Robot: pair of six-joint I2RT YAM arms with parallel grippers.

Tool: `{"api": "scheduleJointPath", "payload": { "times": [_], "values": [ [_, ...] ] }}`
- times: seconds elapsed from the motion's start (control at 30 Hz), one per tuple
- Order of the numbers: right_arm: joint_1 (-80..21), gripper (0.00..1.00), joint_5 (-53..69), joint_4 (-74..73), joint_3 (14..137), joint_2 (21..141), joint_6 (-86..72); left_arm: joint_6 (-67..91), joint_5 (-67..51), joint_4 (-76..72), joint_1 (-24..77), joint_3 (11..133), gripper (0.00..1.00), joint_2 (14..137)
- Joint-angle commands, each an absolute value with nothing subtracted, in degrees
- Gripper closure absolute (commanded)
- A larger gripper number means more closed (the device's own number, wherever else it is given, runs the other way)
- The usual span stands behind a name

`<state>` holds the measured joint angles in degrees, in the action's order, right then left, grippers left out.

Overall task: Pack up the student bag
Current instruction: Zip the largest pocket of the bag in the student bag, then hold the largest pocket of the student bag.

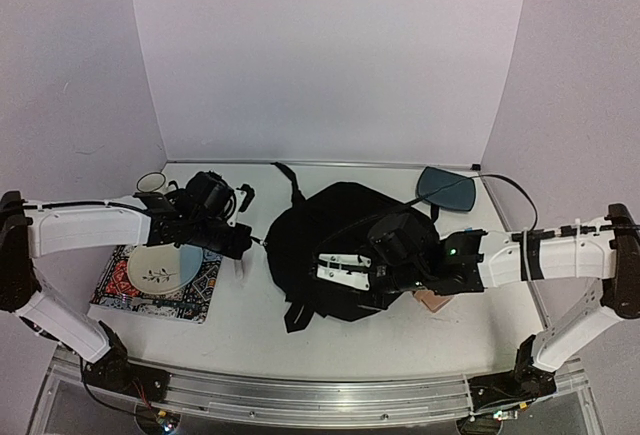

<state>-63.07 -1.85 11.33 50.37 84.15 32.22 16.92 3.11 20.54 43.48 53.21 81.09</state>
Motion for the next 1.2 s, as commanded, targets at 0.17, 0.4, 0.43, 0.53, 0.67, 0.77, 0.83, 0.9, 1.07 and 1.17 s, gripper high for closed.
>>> {"api": "scheduleJointPath", "payload": {
  "times": [0.17,0.4,0.43,0.53,0.67,0.77,0.83,0.9,1.07,1.17],
  "values": [
    [-61.75,1.00,-3.77,3.73,50.47,83.58,32.10,16.42,-1.43,18.23,37.92,55.54,1.00,74.32],
    [-52.62,1.00,-5.32,6.63,57.46,90.92,36.75,18.03,-11.09,18.22,38.44,51.12,1.00,63.06],
    [-51.32,1.00,-5.06,7.24,58.46,91.65,37.37,18.65,-12.34,18.01,38.94,50.31,1.00,62.98],
    [-49.49,0.97,-3.45,7.67,60.96,93.04,37.70,20.26,-12.48,16.00,41.83,48.85,1.00,64.87],
    [-49.64,0.76,2.56,6.70,61.54,91.04,34.11,22.38,-12.25,10.69,45.77,48.91,1.00,68.99],
    [-51.98,0.57,5.11,6.19,60.34,87.44,31.33,22.62,-12.99,9.05,47.24,51.15,1.00,72.54],
    [-54.42,0.49,6.32,6.07,60.31,85.76,29.86,22.31,-13.46,8.77,47.58,52.45,1.00,73.79],
    [-56.28,0.43,7.88,6.32,61.26,85.04,28.30,21.99,-14.44,8.62,47.70,53.36,1.00,74.70],
    [-59.13,0.36,8.48,8.40,64.75,89.47,28.49,22.00,-16.22,8.50,48.07,54.30,1.00,75.20],
    [-59.33,0.35,8.60,9.03,67.96,94.86,28.51,22.58,-16.57,8.52,48.43,54.35,1.00,74.38]
  ]
}}
